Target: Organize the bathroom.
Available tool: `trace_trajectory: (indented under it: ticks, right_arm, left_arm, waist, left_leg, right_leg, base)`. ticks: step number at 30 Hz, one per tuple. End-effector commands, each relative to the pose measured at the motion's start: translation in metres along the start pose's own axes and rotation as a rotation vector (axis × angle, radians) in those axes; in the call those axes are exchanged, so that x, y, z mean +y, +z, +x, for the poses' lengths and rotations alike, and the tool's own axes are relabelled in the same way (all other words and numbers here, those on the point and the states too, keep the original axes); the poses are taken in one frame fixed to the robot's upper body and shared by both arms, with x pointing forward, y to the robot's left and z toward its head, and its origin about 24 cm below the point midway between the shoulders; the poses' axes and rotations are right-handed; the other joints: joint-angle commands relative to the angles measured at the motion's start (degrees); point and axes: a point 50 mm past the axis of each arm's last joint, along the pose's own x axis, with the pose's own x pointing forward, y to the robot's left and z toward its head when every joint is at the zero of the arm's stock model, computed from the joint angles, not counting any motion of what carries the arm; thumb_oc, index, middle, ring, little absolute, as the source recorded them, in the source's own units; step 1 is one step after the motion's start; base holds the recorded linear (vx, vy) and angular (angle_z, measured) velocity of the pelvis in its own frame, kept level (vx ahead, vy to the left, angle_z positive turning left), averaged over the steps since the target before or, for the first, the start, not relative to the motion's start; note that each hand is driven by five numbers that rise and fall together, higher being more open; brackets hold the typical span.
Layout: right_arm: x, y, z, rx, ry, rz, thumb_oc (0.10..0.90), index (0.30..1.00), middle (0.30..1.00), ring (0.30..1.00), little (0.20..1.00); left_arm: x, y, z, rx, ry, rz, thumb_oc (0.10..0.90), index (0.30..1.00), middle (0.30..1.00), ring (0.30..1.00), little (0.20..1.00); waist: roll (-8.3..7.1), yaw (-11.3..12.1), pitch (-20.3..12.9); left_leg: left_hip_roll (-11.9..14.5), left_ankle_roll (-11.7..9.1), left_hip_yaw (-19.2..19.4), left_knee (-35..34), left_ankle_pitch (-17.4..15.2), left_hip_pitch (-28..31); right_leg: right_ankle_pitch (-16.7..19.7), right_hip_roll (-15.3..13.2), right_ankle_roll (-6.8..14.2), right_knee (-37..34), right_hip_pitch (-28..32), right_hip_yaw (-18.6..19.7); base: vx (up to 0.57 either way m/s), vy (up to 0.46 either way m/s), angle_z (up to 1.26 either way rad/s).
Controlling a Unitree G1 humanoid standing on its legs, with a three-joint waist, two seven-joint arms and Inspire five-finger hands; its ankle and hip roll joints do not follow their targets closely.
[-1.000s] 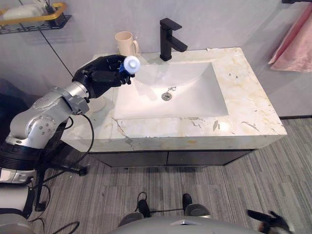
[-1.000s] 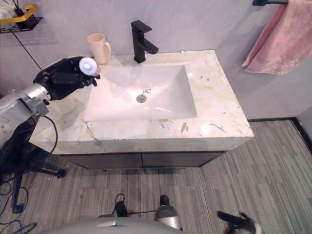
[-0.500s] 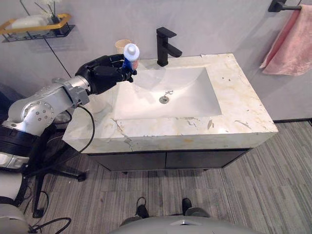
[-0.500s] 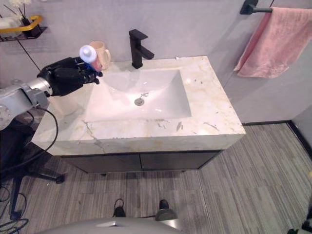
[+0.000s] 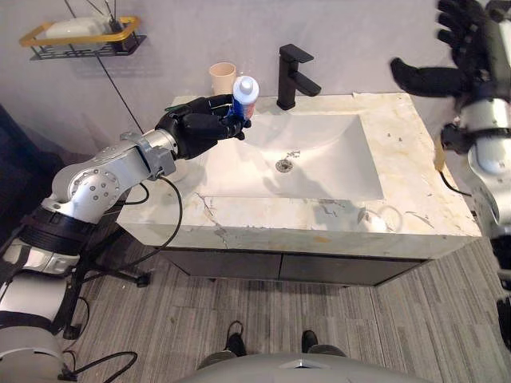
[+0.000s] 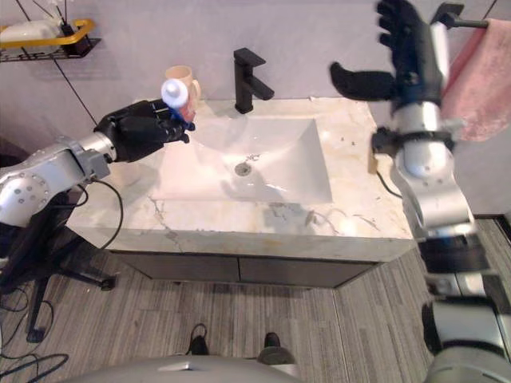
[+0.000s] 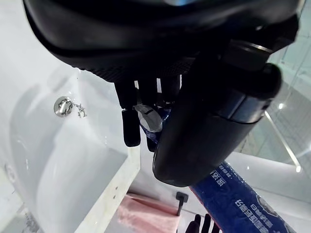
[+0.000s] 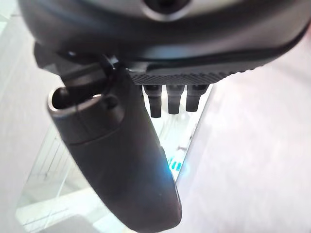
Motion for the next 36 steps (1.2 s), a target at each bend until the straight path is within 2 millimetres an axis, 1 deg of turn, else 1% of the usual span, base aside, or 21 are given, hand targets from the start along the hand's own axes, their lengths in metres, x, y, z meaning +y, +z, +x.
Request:
trace_trajectory:
  ticks: [1, 3, 5, 7, 8, 9, 12, 13, 15, 26, 32, 36]
  right_arm:
    - [-0.012, 0.037, 0.027, -0.067, 0.095, 0.155, 0.800, 0.900, 0.900, 0.900, 0.900]
    - [0.001, 0.036, 0.032, -0.004, 0.198, 0.247, 0.800, 0.900, 0.900, 0.900, 0.900]
    - [0.009, 0.041, 0.036, 0.021, 0.256, 0.317, 0.800, 0.900, 0.900, 0.900, 0.900]
    - [0.018, 0.041, 0.037, 0.069, 0.332, 0.378, 0.800, 0.900, 0.900, 0.900, 0.900]
    - [0.018, 0.041, 0.037, 0.069, 0.332, 0.378, 0.800, 0.900, 0.900, 0.900, 0.900]
    - [0.030, 0.038, 0.034, 0.129, 0.419, 0.432, 0.800, 0.900, 0.900, 0.900, 0.900]
    - [0.039, 0.035, 0.029, 0.160, 0.473, 0.486, 0.800, 0.900, 0.900, 0.900, 0.900]
    - [0.039, 0.035, 0.029, 0.160, 0.473, 0.486, 0.800, 0.900, 0.900, 0.900, 0.900]
    - [0.048, 0.034, 0.022, 0.170, 0.514, 0.508, 0.800, 0.900, 0.900, 0.900, 0.900]
    - [0.049, 0.037, 0.021, 0.161, 0.512, 0.545, 0.800, 0.900, 0.900, 0.900, 0.900]
    - [0.053, 0.046, 0.022, 0.115, 0.540, 0.624, 0.800, 0.900, 0.900, 0.900, 0.900]
    - [0.065, 0.057, 0.022, 0.080, 0.603, 0.708, 0.800, 0.900, 0.900, 0.900, 0.900]
  left_arm:
    - [-0.031, 0.097, 0.003, -0.366, -0.127, 0.092, 0.400, 0.300, 0.300, 0.300, 0.300]
    - [-0.030, 0.097, 0.004, -0.364, -0.138, 0.090, 0.400, 0.300, 0.300, 0.300, 0.300]
    - [-0.032, 0.098, 0.004, -0.360, -0.145, 0.091, 0.400, 0.300, 0.300, 0.300, 0.300]
    - [-0.030, 0.099, 0.004, -0.356, -0.146, 0.094, 0.400, 0.300, 0.300, 0.300, 0.300]
    - [-0.030, 0.099, 0.004, -0.356, -0.146, 0.094, 0.400, 0.300, 0.300, 0.300, 0.300]
    - [-0.029, 0.098, 0.003, -0.355, -0.149, 0.091, 0.400, 0.300, 0.300, 0.300, 0.300]
    - [-0.028, 0.098, 0.002, -0.354, -0.145, 0.089, 0.400, 0.300, 0.300, 0.300, 0.300]
    - [-0.028, 0.098, 0.002, -0.354, -0.145, 0.089, 0.400, 0.300, 0.300, 0.300, 0.300]
    - [-0.027, 0.097, 0.001, -0.351, -0.142, 0.091, 0.400, 0.300, 0.300, 0.300, 0.300]
    - [-0.026, 0.097, 0.003, -0.354, -0.129, 0.110, 0.400, 0.300, 0.300, 0.300, 0.300]
    - [-0.026, 0.098, 0.004, -0.353, -0.126, 0.097, 0.400, 0.300, 0.300, 0.300, 0.300]
    - [-0.025, 0.097, 0.005, -0.357, -0.130, 0.089, 0.400, 0.300, 0.300, 0.300, 0.300]
  waist:
    - [-1.51, 0.8, -4.5]
    - [-1.81, 1.2, -4.8]
    - [-2.14, 1.7, -5.2]
    - [-2.45, 2.0, -5.5]
    - [-2.45, 2.0, -5.5]
    - [-2.62, 2.0, -5.7]
    - [-2.67, 1.8, -5.9]
    - [-2.67, 1.8, -5.9]
    - [-2.79, 1.5, -6.3]
    - [-2.63, 0.7, -6.7]
    - [-2.51, 0.8, -6.9]
    - [-2.47, 1.3, -7.0]
  left_leg:
    - [0.2, -2.1, -1.5, 0.3, -2.0, 1.8]
    - [0.2, -2.2, -1.8, 0.3, -1.9, 1.8]
    - [0.2, -2.3, -1.9, 0.2, -1.8, 1.8]
    - [0.2, -2.3, -2.0, 0.2, -1.8, 1.7]
    - [0.2, -2.3, -2.0, 0.2, -1.8, 1.7]
    - [0.3, -2.3, -1.9, 0.2, -1.8, 1.7]
    - [0.4, -2.2, -1.8, 0.2, -1.7, 1.8]
    - [0.4, -2.2, -1.8, 0.2, -1.7, 1.8]
    - [0.5, -2.1, -1.6, 0.1, -1.8, 1.9]
    - [0.5, -1.9, -1.1, 0.0, -2.0, 2.5]
    - [0.5, -1.9, -1.2, 0.0, -2.0, 2.6]
    - [0.4, -1.8, -1.5, 0.1, -2.0, 2.6]
  right_leg:
    - [-6.1, 2.7, 0.0, 1.0, 0.0, -3.2]
    - [-6.0, 2.6, -0.1, 0.9, 0.2, -3.7]
    - [-5.9, 2.5, -0.1, 0.7, 0.4, -4.4]
    - [-5.7, 2.4, 0.0, 0.5, 0.4, -4.8]
    - [-5.7, 2.4, 0.0, 0.5, 0.4, -4.8]
    - [-5.6, 2.4, -0.1, 0.5, 0.4, -5.0]
    - [-5.6, 2.4, -0.1, 0.5, 0.4, -5.0]
    - [-5.6, 2.4, -0.1, 0.5, 0.4, -5.0]
    - [-5.5, 2.6, -0.1, 0.3, 0.4, -4.8]
    - [-5.4, 2.9, 0.0, 0.3, 0.4, -3.9]
    - [-5.3, 2.8, 0.1, 0.0, 0.6, -3.9]
    - [-5.3, 2.7, 0.1, 0.0, 0.7, -4.2]
  base:
    - [0.02, -0.010, 0.14]
    - [0.02, -0.010, 0.08]
    - [0.02, -0.013, 0.06]
    - [0.02, -0.016, 0.13]
    - [0.02, -0.021, 0.10]
    - [0.00, 0.000, 0.00]
    - [0.00, 0.000, 0.00]
    - [0.00, 0.000, 0.00]
    - [0.03, -0.021, -0.03]
    - [0.00, -0.004, -0.03]
    - [0.00, 0.006, -0.07]
    - [0.00, 0.000, 0.00]
